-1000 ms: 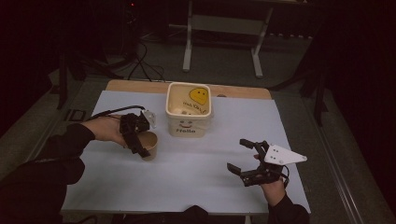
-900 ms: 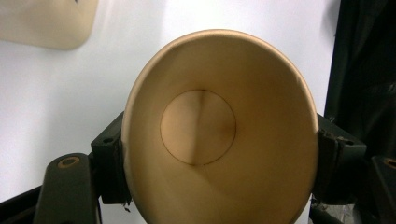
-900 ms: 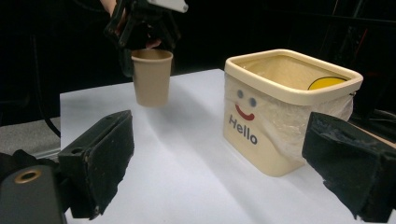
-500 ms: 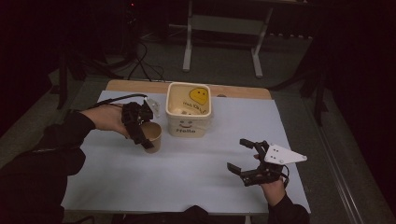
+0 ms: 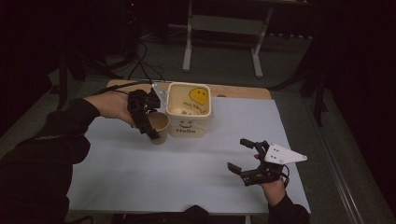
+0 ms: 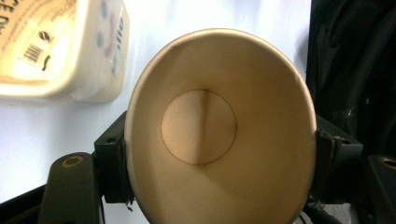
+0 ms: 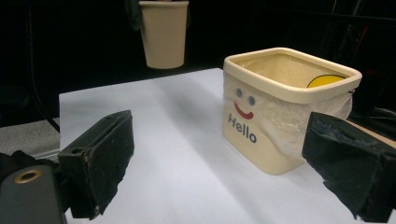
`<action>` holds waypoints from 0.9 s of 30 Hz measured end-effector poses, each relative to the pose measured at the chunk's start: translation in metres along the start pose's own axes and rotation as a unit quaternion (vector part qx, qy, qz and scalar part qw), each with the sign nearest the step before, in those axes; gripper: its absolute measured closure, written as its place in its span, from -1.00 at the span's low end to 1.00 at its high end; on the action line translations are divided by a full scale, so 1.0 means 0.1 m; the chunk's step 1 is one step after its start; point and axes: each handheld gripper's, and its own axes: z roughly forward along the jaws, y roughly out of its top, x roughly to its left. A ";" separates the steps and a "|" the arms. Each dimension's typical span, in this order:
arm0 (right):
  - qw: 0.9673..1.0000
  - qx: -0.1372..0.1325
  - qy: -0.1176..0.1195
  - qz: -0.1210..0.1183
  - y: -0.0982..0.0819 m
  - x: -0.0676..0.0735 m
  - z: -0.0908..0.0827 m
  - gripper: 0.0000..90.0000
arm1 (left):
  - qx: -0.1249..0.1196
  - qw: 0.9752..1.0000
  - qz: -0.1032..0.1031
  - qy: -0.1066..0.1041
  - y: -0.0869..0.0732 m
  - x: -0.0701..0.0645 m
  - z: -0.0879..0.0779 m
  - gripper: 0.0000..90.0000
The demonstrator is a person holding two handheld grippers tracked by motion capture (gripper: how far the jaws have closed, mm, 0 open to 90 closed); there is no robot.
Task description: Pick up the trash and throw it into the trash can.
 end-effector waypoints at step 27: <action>1.000 0.002 0.002 0.005 -0.02 0.00 0.00 -0.80 | -0.015 1.000 0.021 0.000 0.52 0.31 -0.32 -0.37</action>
